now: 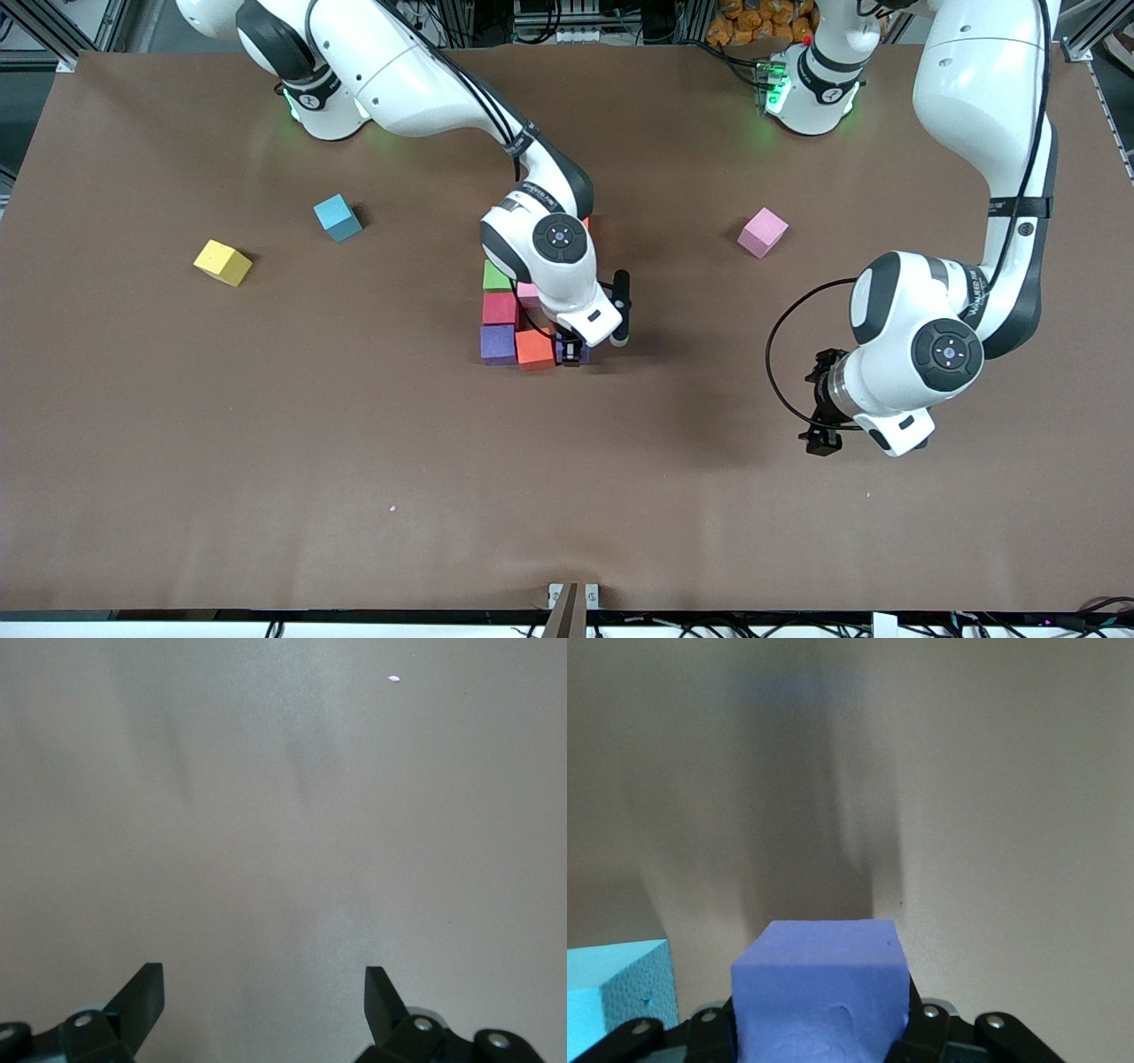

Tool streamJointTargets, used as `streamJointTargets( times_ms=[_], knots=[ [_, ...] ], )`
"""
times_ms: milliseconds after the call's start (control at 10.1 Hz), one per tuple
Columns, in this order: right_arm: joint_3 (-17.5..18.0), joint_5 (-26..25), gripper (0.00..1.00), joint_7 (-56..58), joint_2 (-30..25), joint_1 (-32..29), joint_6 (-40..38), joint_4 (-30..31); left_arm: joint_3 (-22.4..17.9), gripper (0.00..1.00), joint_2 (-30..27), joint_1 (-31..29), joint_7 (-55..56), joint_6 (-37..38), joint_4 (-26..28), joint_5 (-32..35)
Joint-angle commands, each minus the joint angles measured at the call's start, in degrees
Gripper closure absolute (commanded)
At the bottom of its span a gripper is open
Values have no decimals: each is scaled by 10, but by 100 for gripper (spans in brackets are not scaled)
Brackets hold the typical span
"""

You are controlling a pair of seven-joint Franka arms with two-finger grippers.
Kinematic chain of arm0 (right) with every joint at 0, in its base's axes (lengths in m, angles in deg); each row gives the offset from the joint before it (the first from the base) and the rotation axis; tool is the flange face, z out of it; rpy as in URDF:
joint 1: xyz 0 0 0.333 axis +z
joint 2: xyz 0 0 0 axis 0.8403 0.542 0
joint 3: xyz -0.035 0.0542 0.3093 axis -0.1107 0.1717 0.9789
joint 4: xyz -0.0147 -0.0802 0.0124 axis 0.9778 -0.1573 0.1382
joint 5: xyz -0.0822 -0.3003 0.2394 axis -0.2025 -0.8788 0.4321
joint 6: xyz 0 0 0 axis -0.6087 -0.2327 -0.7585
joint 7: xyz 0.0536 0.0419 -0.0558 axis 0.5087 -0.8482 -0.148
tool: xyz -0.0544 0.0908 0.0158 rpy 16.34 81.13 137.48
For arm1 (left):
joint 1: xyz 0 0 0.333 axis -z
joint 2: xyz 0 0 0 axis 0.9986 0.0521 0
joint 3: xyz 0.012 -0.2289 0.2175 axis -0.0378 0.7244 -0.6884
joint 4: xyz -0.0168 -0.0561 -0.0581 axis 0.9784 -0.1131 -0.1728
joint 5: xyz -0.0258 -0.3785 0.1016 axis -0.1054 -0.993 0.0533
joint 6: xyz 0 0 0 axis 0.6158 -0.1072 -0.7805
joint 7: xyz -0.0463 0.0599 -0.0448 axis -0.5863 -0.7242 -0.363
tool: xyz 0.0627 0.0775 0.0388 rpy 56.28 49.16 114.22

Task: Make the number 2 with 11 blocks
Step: 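Place purple beside orange at the figure's base with the right gripper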

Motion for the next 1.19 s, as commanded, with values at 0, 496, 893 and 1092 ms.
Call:
streamJointTargets(
  times_ms=[0, 496, 893, 1092],
  knots=[
    [1, 14, 76, 3, 17, -2, 14, -14, 3, 0, -4, -2, -8, 4, 2, 9],
    [1, 14, 24, 3, 23, 2, 43, -8, 3, 0, -4, -2, -7, 4, 2, 8],
    [1, 13, 0, 3, 7, 0, 61, 27, 3, 0, -4, -1, -7, 4, 2, 7],
    [1, 16, 0, 1, -26, 3, 55, 58, 3, 0, -4, -1, -7, 4, 2, 7]
  ],
)
